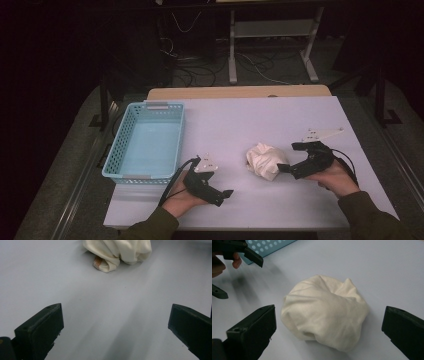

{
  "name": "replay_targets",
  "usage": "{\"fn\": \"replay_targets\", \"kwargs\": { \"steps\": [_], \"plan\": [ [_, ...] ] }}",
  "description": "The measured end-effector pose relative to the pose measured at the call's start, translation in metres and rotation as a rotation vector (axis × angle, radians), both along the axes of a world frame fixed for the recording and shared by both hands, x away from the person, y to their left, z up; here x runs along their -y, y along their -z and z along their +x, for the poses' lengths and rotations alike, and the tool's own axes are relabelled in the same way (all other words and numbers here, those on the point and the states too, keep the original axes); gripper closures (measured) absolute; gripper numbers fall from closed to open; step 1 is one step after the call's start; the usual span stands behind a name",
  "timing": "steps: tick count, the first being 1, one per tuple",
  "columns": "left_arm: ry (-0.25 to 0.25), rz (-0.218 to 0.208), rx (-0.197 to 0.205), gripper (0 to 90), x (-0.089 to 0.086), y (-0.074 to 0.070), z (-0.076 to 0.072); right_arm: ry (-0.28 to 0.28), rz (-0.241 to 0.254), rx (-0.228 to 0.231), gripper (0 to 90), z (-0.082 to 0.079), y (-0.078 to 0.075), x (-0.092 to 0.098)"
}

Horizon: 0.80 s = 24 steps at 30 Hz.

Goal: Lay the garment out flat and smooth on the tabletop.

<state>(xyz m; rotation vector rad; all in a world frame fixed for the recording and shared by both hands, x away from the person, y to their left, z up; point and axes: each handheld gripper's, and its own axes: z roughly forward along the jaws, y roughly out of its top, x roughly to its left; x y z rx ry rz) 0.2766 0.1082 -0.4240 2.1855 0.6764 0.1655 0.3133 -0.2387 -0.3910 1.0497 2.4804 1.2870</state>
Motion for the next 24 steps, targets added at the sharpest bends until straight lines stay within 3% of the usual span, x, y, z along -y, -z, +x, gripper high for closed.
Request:
{"fn": "replay_targets", "kwargs": {
  "steps": [11, 15, 24],
  "plan": [
    [0.003, 0.003, 0.004, 0.0, -0.001, -0.001, 0.002, -0.029, 0.002, -0.023, 0.0, 0.007, -0.004, -0.013],
    [-0.005, -0.014, 0.003, 0.0, 0.0, 0.0, 0.001, -0.033, 0.004, -0.025, 0.1, 0.009, -0.005, -0.019],
    [0.005, -0.002, 0.004, 0.0, -0.001, -0.001, 0.002, -0.064, -0.008, -0.03, 5.0, 0.012, -0.006, -0.033]
  ]
}}
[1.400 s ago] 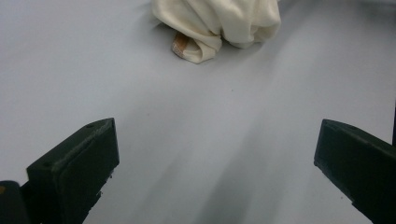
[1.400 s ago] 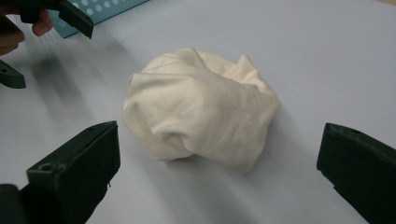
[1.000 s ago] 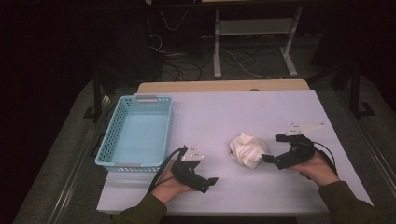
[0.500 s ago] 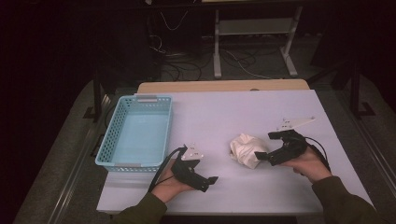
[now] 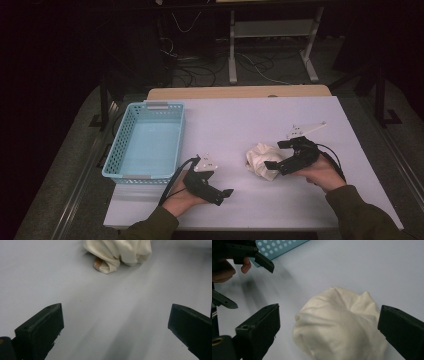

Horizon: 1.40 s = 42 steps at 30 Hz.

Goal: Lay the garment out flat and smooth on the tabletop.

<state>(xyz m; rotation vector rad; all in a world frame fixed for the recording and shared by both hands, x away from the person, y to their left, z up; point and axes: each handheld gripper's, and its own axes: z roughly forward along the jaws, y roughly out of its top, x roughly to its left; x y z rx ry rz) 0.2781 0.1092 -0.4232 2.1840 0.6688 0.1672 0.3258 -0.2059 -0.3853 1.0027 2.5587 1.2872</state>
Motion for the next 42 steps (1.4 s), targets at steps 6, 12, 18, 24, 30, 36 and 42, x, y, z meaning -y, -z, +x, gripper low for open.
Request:
{"fn": "replay_targets", "kwargs": {
  "steps": [6, 12, 18, 24, 30, 36, 42],
  "plan": [
    [-0.007, -0.01, -0.003, 0.0, 0.0, 0.0, 0.0, -0.014, -0.008, -0.004, 11.3, 0.002, 0.0, -0.008],
    [-0.007, -0.012, -0.003, 0.0, 0.001, 0.0, 0.0, -0.043, -0.024, -0.002, 19.0, 0.004, 0.001, -0.017],
    [-0.007, -0.014, -0.002, 0.0, 0.001, 0.0, 0.0, -0.062, -0.033, 0.006, 28.7, 0.003, 0.001, -0.021],
    [0.005, 0.001, 0.0, 0.0, 0.0, 0.0, 0.0, -0.082, -0.045, 0.011, 39.3, 0.002, 0.001, -0.022],
    [0.004, -0.003, 0.001, 0.0, 0.0, 0.0, 0.0, -0.099, -0.086, 0.012, 46.8, 0.001, 0.006, -0.028],
    [0.004, 0.003, -0.001, 0.0, 0.0, 0.0, 0.0, -0.102, -0.126, 0.025, 53.4, 0.002, 0.01, -0.031],
    [0.005, 0.004, 0.0, 0.0, 0.0, 0.0, 0.0, -0.091, -0.145, 0.028, 66.7, 0.003, 0.013, -0.029]
  ]
}}
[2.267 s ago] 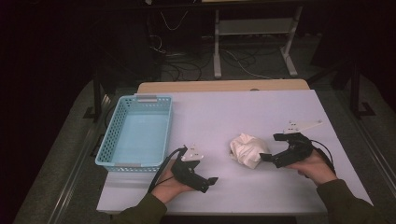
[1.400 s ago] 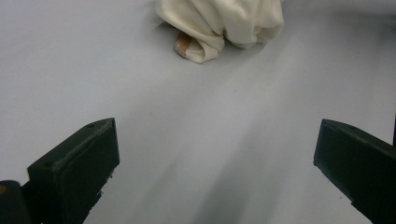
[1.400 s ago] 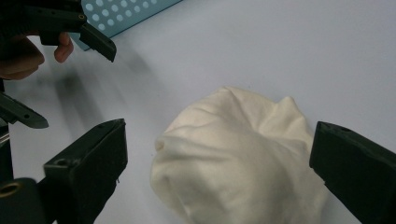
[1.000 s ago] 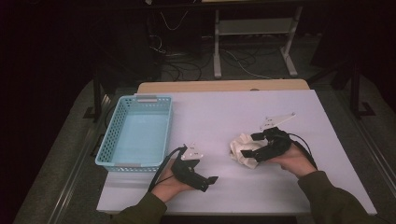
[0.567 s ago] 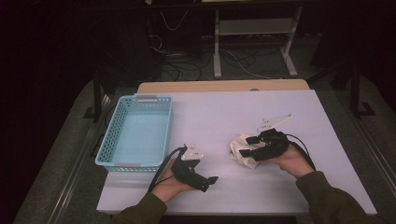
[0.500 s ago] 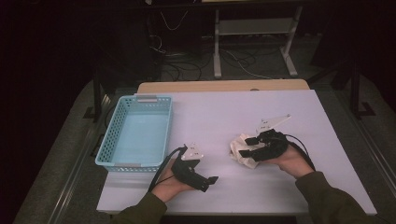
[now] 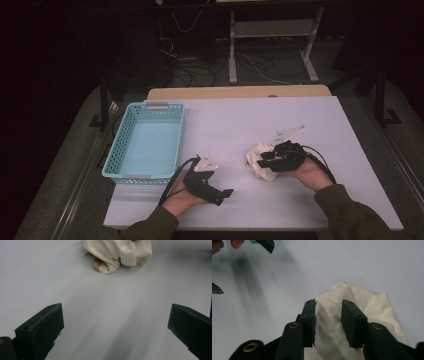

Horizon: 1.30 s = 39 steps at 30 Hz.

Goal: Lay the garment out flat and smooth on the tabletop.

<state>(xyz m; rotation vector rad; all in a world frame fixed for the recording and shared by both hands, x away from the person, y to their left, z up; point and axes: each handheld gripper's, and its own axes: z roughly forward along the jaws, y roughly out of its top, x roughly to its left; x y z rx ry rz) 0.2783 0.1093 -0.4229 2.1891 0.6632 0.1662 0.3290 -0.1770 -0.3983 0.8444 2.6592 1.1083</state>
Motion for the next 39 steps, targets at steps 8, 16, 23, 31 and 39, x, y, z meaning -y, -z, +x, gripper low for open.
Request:
{"fn": "replay_targets", "kwargs": {
  "steps": [8, 16, 23, 31, 39],
  "plan": [
    [-0.009, -0.011, -0.002, 0.0, 0.001, 0.001, 0.0, -0.015, 0.013, 0.0, 85.2, 0.0, -0.001, 0.002],
    [-0.008, -0.015, -0.002, 0.0, 0.001, 0.001, 0.0, -0.017, 0.037, 0.006, 89.0, 0.0, -0.003, 0.007],
    [-0.008, -0.021, 0.0, 0.0, 0.0, 0.001, 0.0, -0.009, 0.057, 0.006, 89.1, 0.0, -0.007, 0.013],
    [-0.008, -0.019, -0.002, 0.0, 0.0, 0.001, 0.001, 0.012, 0.084, 0.021, 89.1, 0.001, -0.013, 0.023],
    [-0.003, -0.008, 0.0, 0.0, -0.001, 0.001, 0.001, 0.045, 0.105, 0.031, 89.1, 0.003, -0.018, 0.035]
  ]
}}
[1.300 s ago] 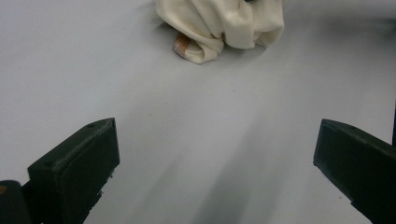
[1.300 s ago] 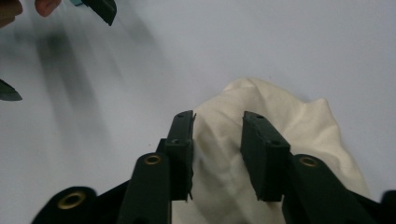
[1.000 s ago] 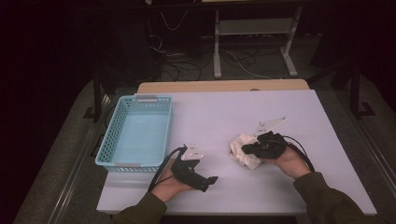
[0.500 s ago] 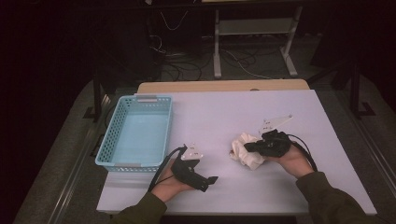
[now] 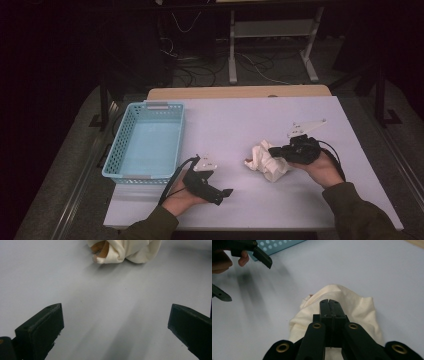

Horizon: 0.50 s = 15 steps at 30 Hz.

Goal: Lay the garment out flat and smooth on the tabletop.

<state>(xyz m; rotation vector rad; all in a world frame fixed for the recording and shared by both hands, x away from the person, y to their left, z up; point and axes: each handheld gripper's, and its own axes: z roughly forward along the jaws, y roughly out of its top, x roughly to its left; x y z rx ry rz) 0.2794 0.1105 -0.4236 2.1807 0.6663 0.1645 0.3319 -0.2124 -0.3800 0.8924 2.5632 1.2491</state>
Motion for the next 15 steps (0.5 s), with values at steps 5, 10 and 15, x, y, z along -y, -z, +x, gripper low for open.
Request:
{"fn": "replay_targets", "kwargs": {
  "steps": [5, 10, 15],
  "plan": [
    [0.001, 0.002, 0.0, 0.0, 0.0, 0.0, 0.0, 0.024, 0.014, 0.005, 89.2, 0.001, -0.002, 0.008],
    [0.001, 0.003, 0.0, 0.0, 0.0, 0.0, 0.0, 0.043, 0.021, 0.009, 89.1, 0.003, -0.003, 0.015],
    [0.001, 0.001, 0.001, 0.0, 0.0, 0.0, 0.0, 0.066, 0.025, 0.009, 89.2, 0.005, -0.004, 0.023]
  ]
}}
